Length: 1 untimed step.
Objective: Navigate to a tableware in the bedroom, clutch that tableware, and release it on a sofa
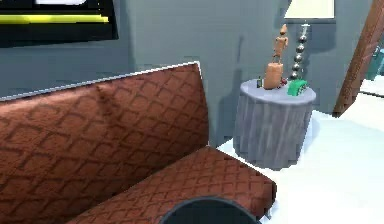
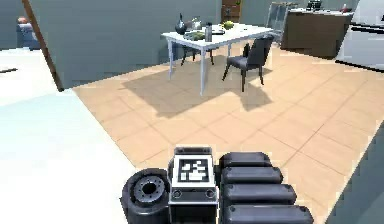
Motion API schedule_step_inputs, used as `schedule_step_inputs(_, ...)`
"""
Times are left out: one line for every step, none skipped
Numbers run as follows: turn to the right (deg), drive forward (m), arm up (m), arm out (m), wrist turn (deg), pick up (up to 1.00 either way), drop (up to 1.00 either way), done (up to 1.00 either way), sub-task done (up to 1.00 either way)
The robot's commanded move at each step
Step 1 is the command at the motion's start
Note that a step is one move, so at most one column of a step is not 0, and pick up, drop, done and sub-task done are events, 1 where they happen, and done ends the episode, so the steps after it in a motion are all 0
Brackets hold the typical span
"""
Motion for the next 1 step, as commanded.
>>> schedule_step_inputs(33.0,0.00,0.00,0.00,0.0,0.00,0.00,0.00,0.00)
